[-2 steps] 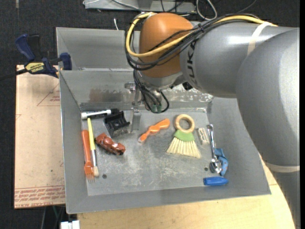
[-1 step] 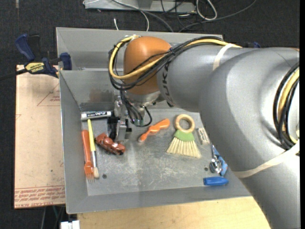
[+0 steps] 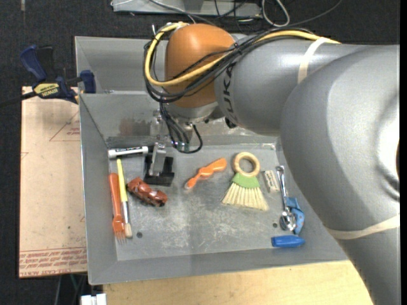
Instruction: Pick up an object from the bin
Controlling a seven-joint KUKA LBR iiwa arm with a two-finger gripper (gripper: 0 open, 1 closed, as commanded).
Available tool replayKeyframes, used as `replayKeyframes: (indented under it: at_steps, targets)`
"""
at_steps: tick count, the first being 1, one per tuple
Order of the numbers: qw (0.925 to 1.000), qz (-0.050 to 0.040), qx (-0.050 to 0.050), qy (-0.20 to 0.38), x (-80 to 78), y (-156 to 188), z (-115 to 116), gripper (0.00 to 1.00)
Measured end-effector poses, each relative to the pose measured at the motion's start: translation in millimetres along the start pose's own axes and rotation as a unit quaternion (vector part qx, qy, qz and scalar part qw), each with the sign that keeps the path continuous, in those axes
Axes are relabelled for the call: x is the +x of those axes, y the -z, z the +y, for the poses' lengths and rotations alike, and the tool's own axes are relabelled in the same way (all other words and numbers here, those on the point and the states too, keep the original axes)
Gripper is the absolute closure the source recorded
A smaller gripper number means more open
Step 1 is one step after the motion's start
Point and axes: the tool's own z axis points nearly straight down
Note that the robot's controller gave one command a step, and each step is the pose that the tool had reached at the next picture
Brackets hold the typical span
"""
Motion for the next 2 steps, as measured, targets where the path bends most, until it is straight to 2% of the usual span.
replayKeyframes:
  at_steps: [1,2]
  targets:
    - [0.9994,0.0102,0.004,-0.034,9.2,-27.4,-11.5,0.00]
    - [0.9989,0.0067,0.001,-0.045,6.0,-66.6,-11.4,0.00]
